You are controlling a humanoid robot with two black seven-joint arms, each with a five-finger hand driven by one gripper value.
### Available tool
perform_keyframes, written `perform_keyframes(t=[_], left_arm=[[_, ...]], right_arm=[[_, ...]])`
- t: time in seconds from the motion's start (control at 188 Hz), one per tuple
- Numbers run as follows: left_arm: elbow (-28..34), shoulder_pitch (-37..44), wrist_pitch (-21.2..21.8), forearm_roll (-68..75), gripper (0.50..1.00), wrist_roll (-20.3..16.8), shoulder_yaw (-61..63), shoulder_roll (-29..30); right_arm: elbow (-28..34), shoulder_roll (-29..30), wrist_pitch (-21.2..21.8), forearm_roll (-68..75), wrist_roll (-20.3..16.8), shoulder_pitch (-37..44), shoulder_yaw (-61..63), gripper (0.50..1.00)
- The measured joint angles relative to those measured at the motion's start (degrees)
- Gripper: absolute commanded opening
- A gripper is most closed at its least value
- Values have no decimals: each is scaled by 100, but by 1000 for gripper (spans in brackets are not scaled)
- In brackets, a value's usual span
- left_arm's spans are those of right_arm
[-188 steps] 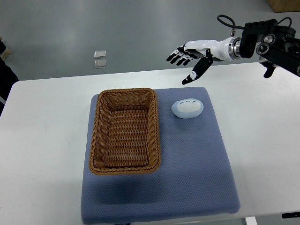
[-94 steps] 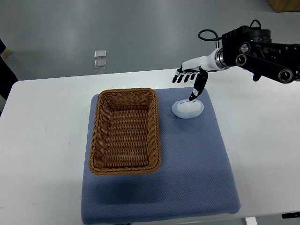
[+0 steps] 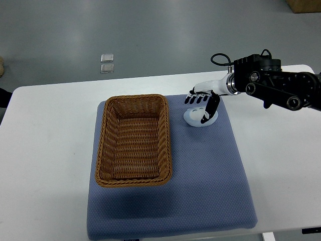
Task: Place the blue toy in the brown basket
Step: 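Lower the right hand onto the pale blue egg-shaped toy, then close the right hand fingers around the egg-shaped toy, then lift the toy with the right hand and carry it over the basket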
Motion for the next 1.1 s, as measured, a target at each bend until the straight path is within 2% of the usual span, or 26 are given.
perform_keyframes(t=[0.298, 0.436, 0.638, 0.749, 0.829, 1.1], left_arm=[[4, 0, 1, 0, 1000, 0, 9, 0], [4, 0, 1, 1, 1000, 0, 9, 0], [4, 0, 1, 2, 1000, 0, 9, 0], [4, 0, 1, 2, 1000, 0, 9, 0], [4, 0, 1, 2, 1000, 0, 10, 0], [4, 0, 1, 2, 1000, 0, 13, 0]], right_arm=[[-80, 129, -150, -214, 28, -154, 0, 852], [-83, 134, -191, -253, 38, -205, 0, 770], [-84, 134, -369, -265, 51, -336, -62, 719], [-112, 134, -382, -285, 55, -380, -69, 588], [-123, 134, -387, -350, 67, -392, -70, 554], [-18, -149, -264, -325, 81, 3, 19, 560]])
